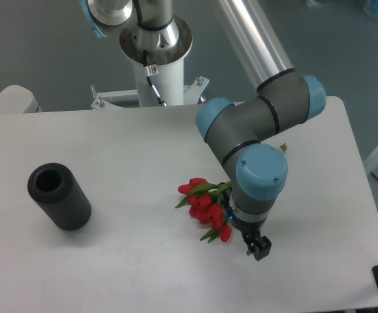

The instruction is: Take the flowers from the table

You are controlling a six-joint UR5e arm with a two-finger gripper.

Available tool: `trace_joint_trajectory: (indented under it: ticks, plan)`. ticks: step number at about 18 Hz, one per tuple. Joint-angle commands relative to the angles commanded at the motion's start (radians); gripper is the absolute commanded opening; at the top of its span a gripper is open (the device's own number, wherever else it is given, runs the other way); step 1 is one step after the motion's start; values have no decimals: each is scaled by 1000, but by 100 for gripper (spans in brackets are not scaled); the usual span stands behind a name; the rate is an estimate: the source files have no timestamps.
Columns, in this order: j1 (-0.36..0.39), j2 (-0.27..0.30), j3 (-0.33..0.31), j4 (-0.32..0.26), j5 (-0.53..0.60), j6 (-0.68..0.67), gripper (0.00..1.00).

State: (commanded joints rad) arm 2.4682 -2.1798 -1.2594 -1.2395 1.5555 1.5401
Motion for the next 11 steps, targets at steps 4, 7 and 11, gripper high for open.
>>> trace_joint_trajectory:
  ticks: [4, 7, 11]
  plan:
    - [2, 2, -8, 2, -2, 0, 100]
    - [5, 3, -8, 0, -2, 0, 100]
    - [21, 17, -41, 3, -3, 0, 100]
